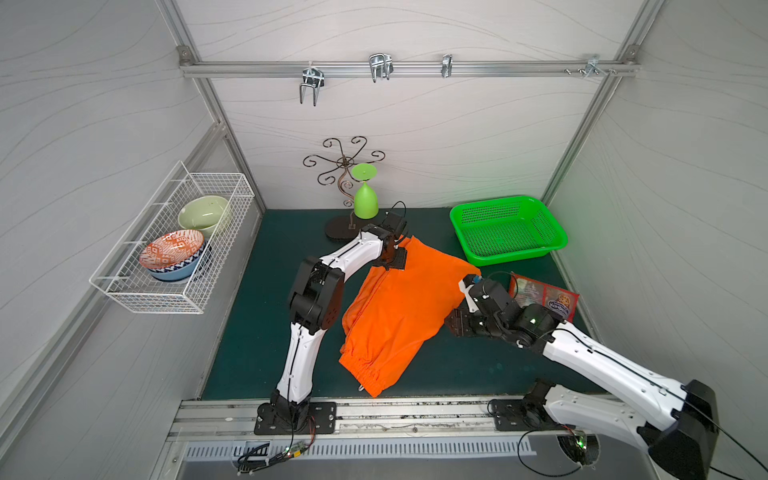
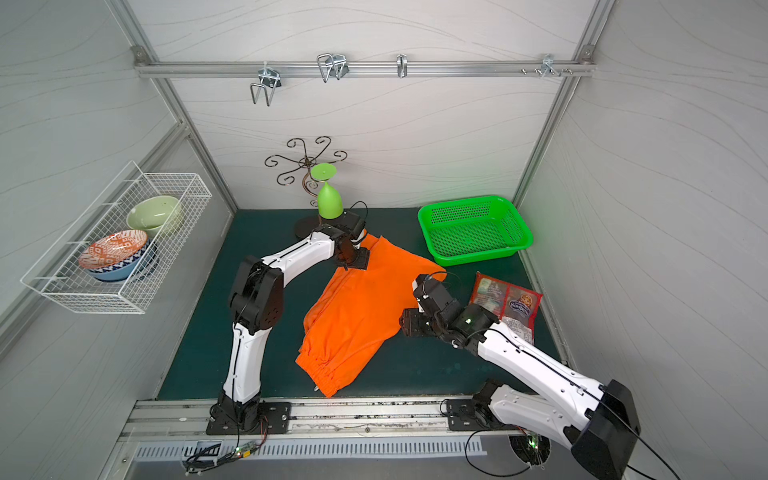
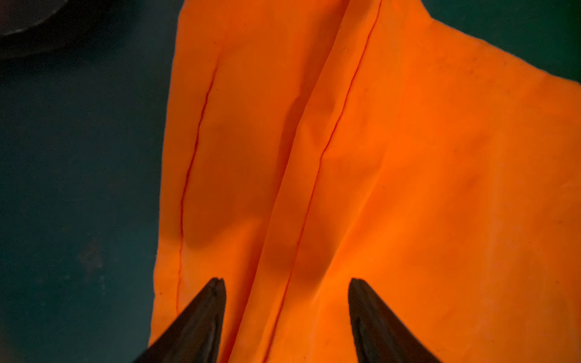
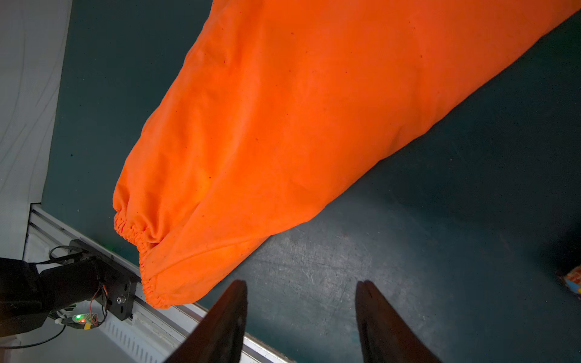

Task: Roll up the shorts
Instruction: Adjust the shorts at the center of the board.

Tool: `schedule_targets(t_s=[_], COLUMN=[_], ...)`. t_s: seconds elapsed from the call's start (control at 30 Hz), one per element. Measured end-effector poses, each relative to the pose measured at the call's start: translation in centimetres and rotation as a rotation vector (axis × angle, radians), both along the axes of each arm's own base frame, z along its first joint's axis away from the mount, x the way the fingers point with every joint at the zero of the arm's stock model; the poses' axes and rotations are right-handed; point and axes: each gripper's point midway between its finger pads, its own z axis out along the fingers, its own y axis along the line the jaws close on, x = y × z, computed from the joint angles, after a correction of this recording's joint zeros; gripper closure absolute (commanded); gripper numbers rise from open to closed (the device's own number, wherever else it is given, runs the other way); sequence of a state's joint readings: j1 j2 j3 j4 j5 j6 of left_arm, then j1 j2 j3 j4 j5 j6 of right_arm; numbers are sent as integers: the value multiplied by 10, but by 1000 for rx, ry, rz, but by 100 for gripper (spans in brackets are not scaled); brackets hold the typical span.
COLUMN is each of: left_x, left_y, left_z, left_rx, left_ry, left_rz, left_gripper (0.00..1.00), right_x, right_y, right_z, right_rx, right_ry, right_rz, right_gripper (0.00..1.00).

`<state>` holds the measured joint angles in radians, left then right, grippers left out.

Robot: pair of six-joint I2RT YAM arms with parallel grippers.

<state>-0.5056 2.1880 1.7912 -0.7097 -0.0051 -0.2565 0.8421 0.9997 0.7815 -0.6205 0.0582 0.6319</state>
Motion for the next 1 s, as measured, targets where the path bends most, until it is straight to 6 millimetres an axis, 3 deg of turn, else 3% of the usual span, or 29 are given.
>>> schedule_targets(t_s=[0.27, 0.4, 0.6, 0.73, 0.93, 1.0], left_x=[12, 28, 27, 24, 24, 24], left_y=[-13, -20, -16, -14, -14, -14], left_z=[0, 1, -18, -26, -24, -23], left_rx=[-81, -113, -120, -113, -115, -114], left_ry=[18, 5, 59, 84, 85, 84], left_rz=[-15, -9, 14, 22, 24, 20], left_gripper=[44, 52, 45, 59, 100, 100], right_x=[-6, -5, -6, -5, -5, -5], right_y=[0, -2, -5, -7, -7, -8], right_z=[-6, -7, -6, -6, -7, -7], right_rx=[-12, -20, -33, -39, -41, -41], right_ry=[17, 17, 19, 16, 17, 17], right_rz=[-13, -27, -37, -41, -48, -51], right_gripper=[42, 41, 41, 41, 41, 41])
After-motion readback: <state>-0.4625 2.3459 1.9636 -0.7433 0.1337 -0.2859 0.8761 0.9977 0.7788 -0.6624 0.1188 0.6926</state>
